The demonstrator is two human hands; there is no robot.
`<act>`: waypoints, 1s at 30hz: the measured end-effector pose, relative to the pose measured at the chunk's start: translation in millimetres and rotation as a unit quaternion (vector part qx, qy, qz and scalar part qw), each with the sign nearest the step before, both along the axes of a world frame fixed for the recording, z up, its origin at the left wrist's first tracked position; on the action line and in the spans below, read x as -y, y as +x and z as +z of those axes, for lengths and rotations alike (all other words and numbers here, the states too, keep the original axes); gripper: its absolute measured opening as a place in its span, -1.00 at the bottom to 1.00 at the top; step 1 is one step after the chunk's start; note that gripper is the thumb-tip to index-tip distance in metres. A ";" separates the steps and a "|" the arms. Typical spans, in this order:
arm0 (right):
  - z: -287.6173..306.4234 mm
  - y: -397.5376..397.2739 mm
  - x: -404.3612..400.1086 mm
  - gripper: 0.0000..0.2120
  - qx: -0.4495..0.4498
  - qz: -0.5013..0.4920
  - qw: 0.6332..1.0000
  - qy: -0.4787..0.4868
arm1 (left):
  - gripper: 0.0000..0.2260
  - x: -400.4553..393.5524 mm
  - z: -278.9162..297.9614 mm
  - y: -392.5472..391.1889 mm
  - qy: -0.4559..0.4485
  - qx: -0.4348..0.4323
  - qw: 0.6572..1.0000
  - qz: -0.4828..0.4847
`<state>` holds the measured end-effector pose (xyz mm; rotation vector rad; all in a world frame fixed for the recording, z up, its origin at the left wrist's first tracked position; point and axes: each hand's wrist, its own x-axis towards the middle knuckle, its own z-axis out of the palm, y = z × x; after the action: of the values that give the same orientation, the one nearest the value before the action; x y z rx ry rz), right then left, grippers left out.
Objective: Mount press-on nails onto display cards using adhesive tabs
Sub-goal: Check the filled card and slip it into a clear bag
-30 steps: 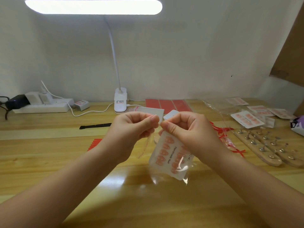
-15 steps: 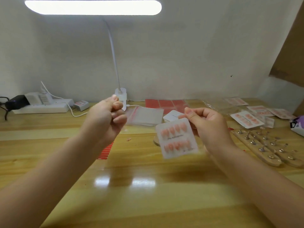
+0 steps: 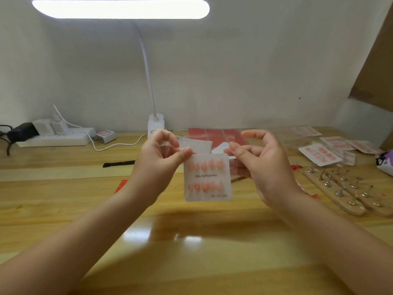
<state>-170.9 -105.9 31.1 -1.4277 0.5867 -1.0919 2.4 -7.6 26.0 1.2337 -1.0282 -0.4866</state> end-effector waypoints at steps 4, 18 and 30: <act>1.9 -2.8 2.6 -0.88 -0.027 0.019 0.994 -0.101 | -0.85 -2.7 3.7 -1.5 0.001 0.085 0.996 -0.007; 11.1 -11.6 5.0 -0.79 -0.099 -0.002 0.976 -0.194 | -0.86 -2.3 4.5 3.4 0.007 0.106 0.994 0.032; 1.4 -8.7 6.7 -0.95 -0.190 -0.070 0.926 -0.319 | -0.95 -4.8 5.2 -0.7 -0.016 0.346 0.926 0.148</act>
<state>-179.7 -112.6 32.5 -2.2279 0.6410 -1.1836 1.6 -2.7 31.1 1.5426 -1.3928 0.2304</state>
